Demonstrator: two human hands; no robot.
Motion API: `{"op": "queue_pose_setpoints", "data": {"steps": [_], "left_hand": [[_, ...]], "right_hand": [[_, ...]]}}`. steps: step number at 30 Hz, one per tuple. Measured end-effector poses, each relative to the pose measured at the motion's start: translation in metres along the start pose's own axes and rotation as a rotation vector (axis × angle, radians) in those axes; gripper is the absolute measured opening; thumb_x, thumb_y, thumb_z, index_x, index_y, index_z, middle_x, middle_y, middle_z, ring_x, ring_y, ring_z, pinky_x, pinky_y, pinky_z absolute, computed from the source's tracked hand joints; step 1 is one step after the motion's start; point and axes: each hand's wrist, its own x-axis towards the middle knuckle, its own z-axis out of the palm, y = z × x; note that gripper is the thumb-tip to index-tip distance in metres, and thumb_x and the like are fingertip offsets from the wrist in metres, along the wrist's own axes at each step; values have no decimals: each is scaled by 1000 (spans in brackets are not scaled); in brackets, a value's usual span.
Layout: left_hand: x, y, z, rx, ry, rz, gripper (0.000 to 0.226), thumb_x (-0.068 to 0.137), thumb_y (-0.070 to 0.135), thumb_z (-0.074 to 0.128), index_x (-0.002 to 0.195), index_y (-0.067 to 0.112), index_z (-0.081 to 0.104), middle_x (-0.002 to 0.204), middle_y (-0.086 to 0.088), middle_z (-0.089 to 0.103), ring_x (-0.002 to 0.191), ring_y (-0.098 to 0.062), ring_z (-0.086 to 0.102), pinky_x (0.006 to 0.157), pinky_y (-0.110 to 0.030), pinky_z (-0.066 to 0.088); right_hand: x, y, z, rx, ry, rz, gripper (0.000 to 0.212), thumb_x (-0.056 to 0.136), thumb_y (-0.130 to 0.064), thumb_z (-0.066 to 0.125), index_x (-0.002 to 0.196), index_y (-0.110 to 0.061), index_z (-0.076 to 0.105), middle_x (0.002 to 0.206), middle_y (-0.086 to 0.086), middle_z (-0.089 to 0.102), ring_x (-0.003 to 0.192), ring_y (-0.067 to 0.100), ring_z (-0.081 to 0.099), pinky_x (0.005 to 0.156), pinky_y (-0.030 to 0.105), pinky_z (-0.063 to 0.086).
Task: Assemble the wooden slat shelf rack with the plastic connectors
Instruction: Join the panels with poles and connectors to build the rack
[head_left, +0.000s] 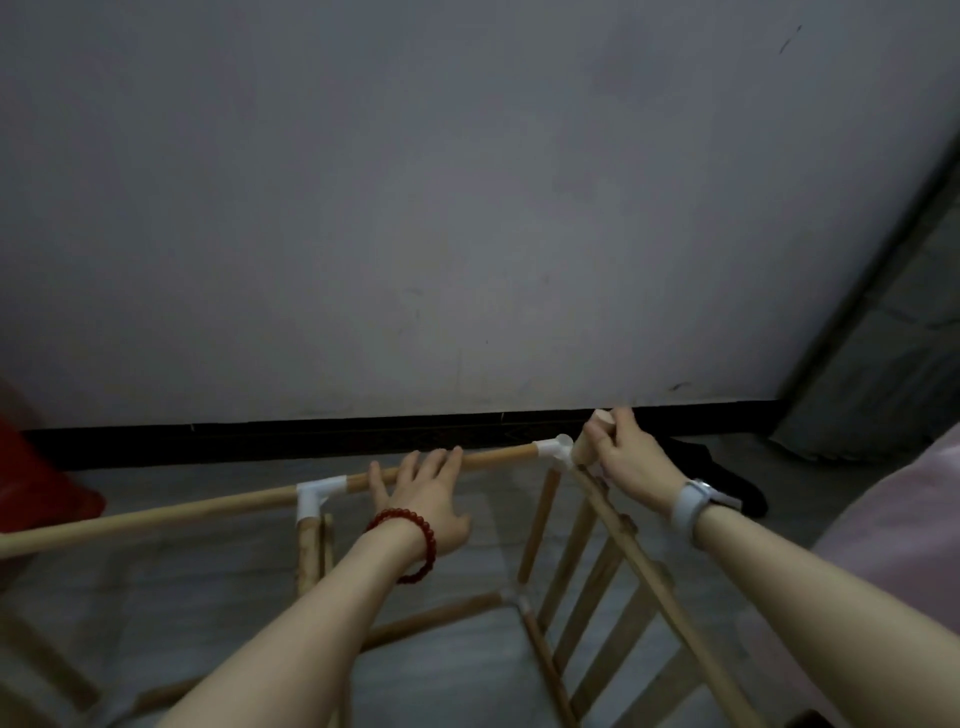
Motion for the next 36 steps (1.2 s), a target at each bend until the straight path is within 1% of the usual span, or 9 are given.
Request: {"op": "queue_pose_setpoints", "data": {"steps": [3,7,12,17,21,24,28,32,36], "left_hand": [[-7,1,2,32,41,-3,73,94,40,43,150,27,-3,158,6,-5,145,-20,-9,111,-54,-12],[-28,24,8,-77,130,-6,61,96,34,40,149,23,11,158,0,-2,145,-25,-7,115,-53,0],[-96,96,37,-237,6,453,52,95,42,43,143,25,32,142,-1,35,129,-20,36,104,-40,38],[-154,156,69,-299,-313,375,91,87,48,55,148,28,-8,120,-9,57,94,-23,60,75,-35,51],[-182,180,77,-207,-315,324,89,93,35,53,146,25,-19,116,-13,59,93,-25,62,77,-37,52],[-197,177,74,-190,-198,358,73,98,31,43,149,27,-9,112,-12,61,93,-26,60,76,-36,47],[-199,161,40,-141,143,370,61,97,44,39,148,34,7,116,-2,62,100,-22,61,83,-33,48],[-215,136,-33,-145,481,362,55,97,46,36,147,41,14,109,4,66,96,-17,61,74,-27,40],[-245,100,-100,-263,762,328,49,94,40,46,141,41,32,89,-5,69,81,-26,63,71,-33,41]], "right_hand": [[-16,20,-16,182,-42,124,34,100,-38,34,110,-6,38,75,10,62,51,17,53,43,25,40],[-53,51,-27,259,-117,185,35,100,-37,33,107,-4,42,72,12,66,42,16,51,39,24,38],[-95,74,-47,264,9,215,28,100,-36,36,104,-10,45,75,9,65,49,18,53,43,26,39],[-138,106,-60,397,64,280,33,101,-32,35,90,-5,52,65,8,61,38,14,47,39,20,35],[-165,128,-59,510,63,359,39,101,-33,35,103,2,52,64,10,60,31,10,45,33,17,32],[-187,130,-57,594,75,352,39,101,-33,36,103,2,51,63,10,58,33,11,44,35,18,32],[-208,111,-51,745,119,312,34,101,-31,35,105,0,47,67,12,58,43,15,49,39,21,37],[-219,62,-45,892,164,204,28,101,-30,35,110,-4,43,84,11,64,67,17,64,58,27,47],[-220,-24,-46,894,154,7,50,99,-42,34,100,2,57,84,17,67,66,19,65,63,27,55]]}}
